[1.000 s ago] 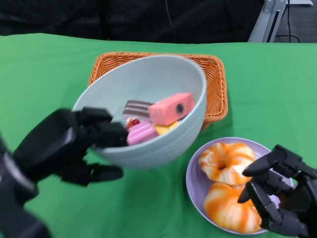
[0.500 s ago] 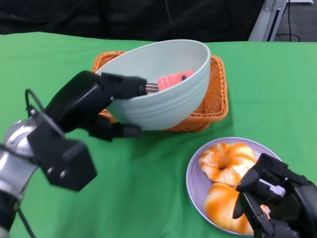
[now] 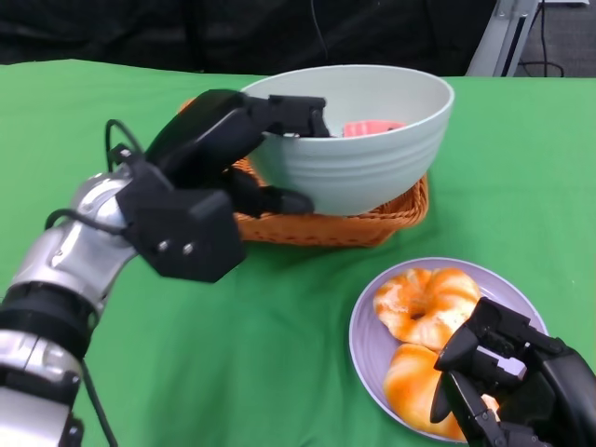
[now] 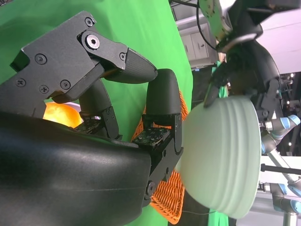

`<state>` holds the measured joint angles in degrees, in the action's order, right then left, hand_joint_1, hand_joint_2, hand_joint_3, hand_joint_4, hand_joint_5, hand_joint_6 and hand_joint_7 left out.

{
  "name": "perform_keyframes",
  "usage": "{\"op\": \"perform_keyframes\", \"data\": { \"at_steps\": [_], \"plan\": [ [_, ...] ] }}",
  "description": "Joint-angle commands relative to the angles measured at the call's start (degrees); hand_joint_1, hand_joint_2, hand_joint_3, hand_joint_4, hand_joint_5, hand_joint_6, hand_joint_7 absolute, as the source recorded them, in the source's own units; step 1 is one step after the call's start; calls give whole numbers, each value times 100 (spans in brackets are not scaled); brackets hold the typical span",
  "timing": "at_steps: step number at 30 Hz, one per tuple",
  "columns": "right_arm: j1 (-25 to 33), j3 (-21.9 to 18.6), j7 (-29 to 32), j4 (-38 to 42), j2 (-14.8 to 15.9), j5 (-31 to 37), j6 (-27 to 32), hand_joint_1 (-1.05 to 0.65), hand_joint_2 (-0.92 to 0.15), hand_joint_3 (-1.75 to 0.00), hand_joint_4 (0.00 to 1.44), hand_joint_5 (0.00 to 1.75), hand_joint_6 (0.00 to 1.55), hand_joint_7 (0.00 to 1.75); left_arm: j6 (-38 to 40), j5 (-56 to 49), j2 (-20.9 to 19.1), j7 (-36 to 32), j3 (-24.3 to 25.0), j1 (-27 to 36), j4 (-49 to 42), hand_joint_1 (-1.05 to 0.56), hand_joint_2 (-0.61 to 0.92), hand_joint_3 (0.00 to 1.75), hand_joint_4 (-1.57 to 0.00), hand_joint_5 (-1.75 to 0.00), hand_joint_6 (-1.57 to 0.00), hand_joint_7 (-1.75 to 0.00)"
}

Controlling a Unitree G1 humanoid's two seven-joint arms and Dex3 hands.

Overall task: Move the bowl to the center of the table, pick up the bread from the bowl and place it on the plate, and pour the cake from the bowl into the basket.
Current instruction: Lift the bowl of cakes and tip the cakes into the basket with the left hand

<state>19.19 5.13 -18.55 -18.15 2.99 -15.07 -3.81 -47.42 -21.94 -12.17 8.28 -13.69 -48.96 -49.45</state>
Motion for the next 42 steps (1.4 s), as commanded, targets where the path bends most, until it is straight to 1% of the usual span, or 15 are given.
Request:
{"op": "perform_keyframes", "data": {
  "at_steps": [1, 5, 7, 15, 21, 23, 27, 29, 31, 34, 36, 42],
  "plan": [
    [13, -37, -25, 82, 67, 4, -50, -16, -51, -109, 64, 175, 56, 150, 70, 4, 76, -216, 32, -302, -149, -26, 92, 41, -71, -175, -55, -159],
    [-1, -50, -115, 143, 77, -88, -11, -14, -54, -105, 63, 175, 55, 151, 175, -9, 251, -396, 55, -458, -357, -27, 92, 46, -71, -175, -52, -166],
    [17, -47, -107, 143, 66, -81, 24, -15, -54, -104, 62, 175, 54, 151, 210, 43, 370, -469, 89, -536, -476, -26, 92, 48, -73, -175, -50, -164],
    [17, -28, -136, 194, 94, -18, 4, -15, -54, -104, 62, 175, 54, 151, 601, 837, 956, -91, 481, -820, -886, -24, 92, 53, -72, -175, -50, -163],
    [-6, -52, -183, 248, 89, -46, 8, -14, -54, -105, 61, 175, 53, 151, 995, 1361, 1288, 201, 792, -1006, -1069, -24, 92, 56, -76, -175, -50, -163],
    [-1, -51, -181, 240, 80, -68, 45, -14, -54, -105, 61, 175, 53, 151, 1295, 1643, 1444, 336, 998, -1094, -1141, -25, 92, 56, -77, -175, -49, -163],
    [22, -45, -148, 213, 78, -44, 88, -13, -54, -106, 61, 175, 53, 152, 1820, 2216, 1684, 656, 1401, -1217, -1194, -25, 91, 54, -73, -175, -53, -162],
    [29, -44, -138, 194, 89, -24, 117, -13, -54, -106, 61, 175, 53, 152, 2112, 2499, 1766, 832, 1595, -1285, -1209, -24, 91, 54, -72, -175, -54, -162],
    [29, -49, -148, 191, 106, -14, 137, -13, -54, -106, 60, 175, 52, 152, 2399, 2725, 1825, 966, 1764, -1347, -1217, -25, 90, 54, -67, -175, -52, -163],
    [28, -53, -149, 199, 117, 23, 104, -13, -54, -106, 59, 175, 52, 152, 2647, 2846, 1856, 1003, 1883, -1387, -1209, -26, 90, 53, -65, -175, -51, -164],
    [25, -57, -158, 210, 119, 8, 105, -13, -55, -106, 59, 175, 52, 152, 2911, 3060, 1908, 1075, 2050, -1415, -1202, -26, 90, 53, -66, -175, -50, -165],
    [19, -49, -147, 244, 124, 62, 42, -13, -54, -106, 59, 175, 51, 153, 3790, 3627, 2007, 1172, 2483, -1492, -1127, -23, 90, 53, -73, -175, -56, -163]
  ]
}}
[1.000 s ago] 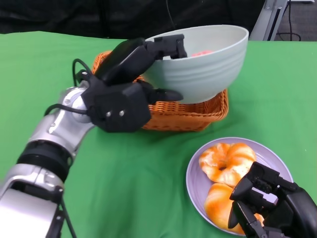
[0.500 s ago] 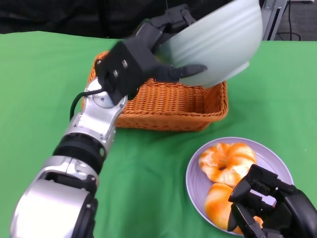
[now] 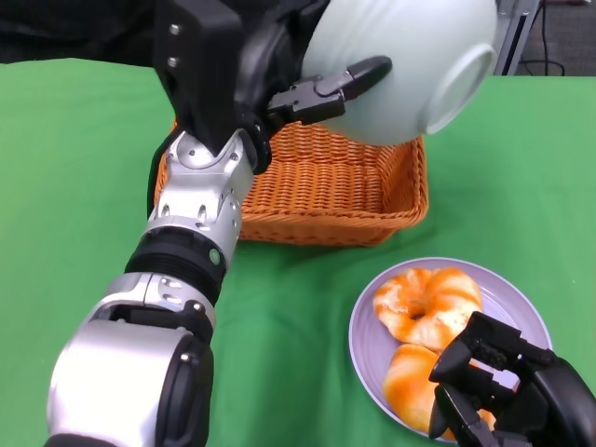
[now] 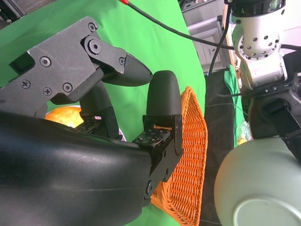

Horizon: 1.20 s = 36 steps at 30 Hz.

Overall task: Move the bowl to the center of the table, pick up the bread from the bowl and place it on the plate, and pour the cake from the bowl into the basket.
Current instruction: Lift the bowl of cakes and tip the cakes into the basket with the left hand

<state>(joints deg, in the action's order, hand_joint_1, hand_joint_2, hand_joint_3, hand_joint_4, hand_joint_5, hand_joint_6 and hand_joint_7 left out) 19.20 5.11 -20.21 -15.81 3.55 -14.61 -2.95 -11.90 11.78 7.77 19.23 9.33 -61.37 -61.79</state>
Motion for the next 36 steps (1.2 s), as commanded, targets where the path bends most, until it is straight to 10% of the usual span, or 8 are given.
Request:
{"op": "perform_keyframes", "data": {
  "at_steps": [1, 8, 19, 36],
  "plan": [
    [11, -49, 7, 23, 63, 2, -55, -13, -55, -106, 59, 175, 51, 153, 387, 345, 27, 86, 251, -258, 116, -22, 90, 54, -75, -175, -58, -162],
    [21, -40, 59, -4, 66, 50, -25, -12, -55, -106, 59, 175, 51, 155, 1076, 716, 91, -22, 573, -235, 159, -16, 79, 79, -79, -174, -72, -152],
    [29, -25, 11, -45, 44, -28, 27, -14, -55, -105, 59, 175, 50, 155, 2538, 1770, 151, -657, 1516, -377, 122, -20, 92, 53, -76, -172, -76, -139],
    [49, -36, 15, -35, 44, 32, -60, -11, -55, -106, 60, 175, 51, 154, 3615, 2629, -30, -1438, 2432, -582, -195, -24, 92, 50, -75, -175, -52, -170]
  ]
}}
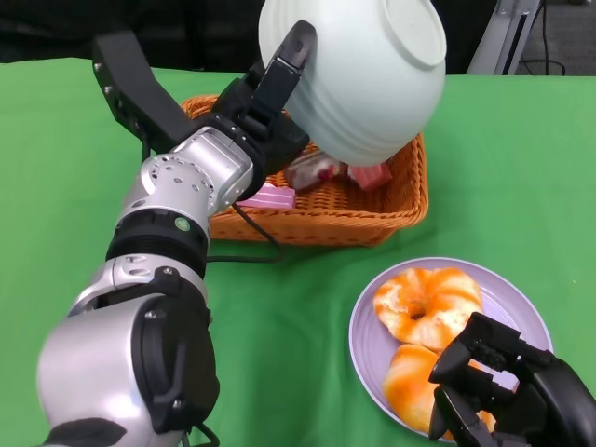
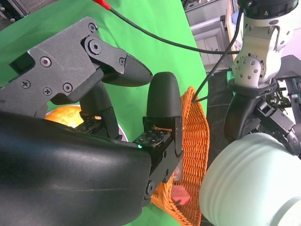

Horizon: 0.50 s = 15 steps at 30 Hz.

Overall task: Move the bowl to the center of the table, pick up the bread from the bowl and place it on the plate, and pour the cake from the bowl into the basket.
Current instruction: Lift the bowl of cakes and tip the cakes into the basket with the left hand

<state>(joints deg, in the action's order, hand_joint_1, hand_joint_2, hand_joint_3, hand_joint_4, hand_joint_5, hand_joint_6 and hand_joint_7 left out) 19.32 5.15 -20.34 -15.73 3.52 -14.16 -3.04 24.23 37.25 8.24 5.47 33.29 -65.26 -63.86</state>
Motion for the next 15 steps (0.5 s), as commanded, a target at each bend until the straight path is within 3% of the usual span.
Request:
{"op": "perform_keyframes", "data": {
  "at_steps": [1, 15],
  "plan": [
    [38, -39, 23, -40, 51, -3, -65, -11, -55, -106, 60, 175, 51, 154, 7, 82, -73, -100, 43, -187, 15, -23, 92, 50, -75, -175, -52, -171],
    [51, -37, 18, -87, 55, -40, 19, -11, -55, -106, 60, 175, 51, 154, 87, 50, -95, 26, -49, -142, 115, -24, 92, 46, -75, -175, -55, -170]
  ]
}}
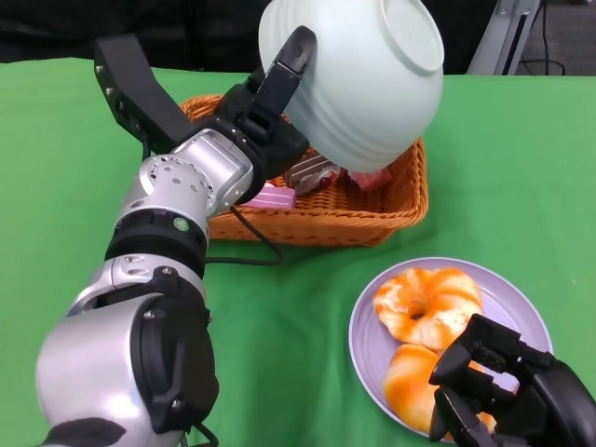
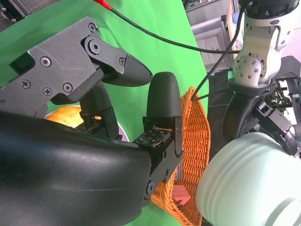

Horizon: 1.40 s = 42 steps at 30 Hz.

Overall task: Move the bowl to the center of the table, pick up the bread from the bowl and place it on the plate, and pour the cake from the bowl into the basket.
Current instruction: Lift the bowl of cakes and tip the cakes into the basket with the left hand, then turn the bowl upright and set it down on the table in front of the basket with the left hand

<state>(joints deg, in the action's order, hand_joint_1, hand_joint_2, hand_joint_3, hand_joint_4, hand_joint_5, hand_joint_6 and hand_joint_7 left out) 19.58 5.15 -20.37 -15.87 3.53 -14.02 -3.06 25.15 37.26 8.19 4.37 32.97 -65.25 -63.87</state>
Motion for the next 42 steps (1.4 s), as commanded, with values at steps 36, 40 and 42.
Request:
{"op": "perform_keyframes", "data": {
  "at_steps": [36, 40, 42],
  "plan": [
    [-62, -49, -21, 61, 74, -60, -59, -14, -55, -105, 61, 175, 52, 153, -7104, -4449, -2112, 2621, -3846, 1968, 2663, -22, 78, 66, -71, -174, -62, -142],
    [-70, -45, -17, 66, 83, -31, -92, -14, -55, -105, 61, 175, 51, 154, -7990, -4875, -2291, 2198, -3874, 2008, 2328, -22, 81, 60, -66, -171, -65, -130],
    [-71, -43, -14, 66, 85, -31, -92, -14, -55, -104, 61, 175, 51, 154, -8123, -4936, -2309, 2089, -3904, 1967, 2202, -22, 81, 59, -66, -170, -65, -129]
  ]
}}
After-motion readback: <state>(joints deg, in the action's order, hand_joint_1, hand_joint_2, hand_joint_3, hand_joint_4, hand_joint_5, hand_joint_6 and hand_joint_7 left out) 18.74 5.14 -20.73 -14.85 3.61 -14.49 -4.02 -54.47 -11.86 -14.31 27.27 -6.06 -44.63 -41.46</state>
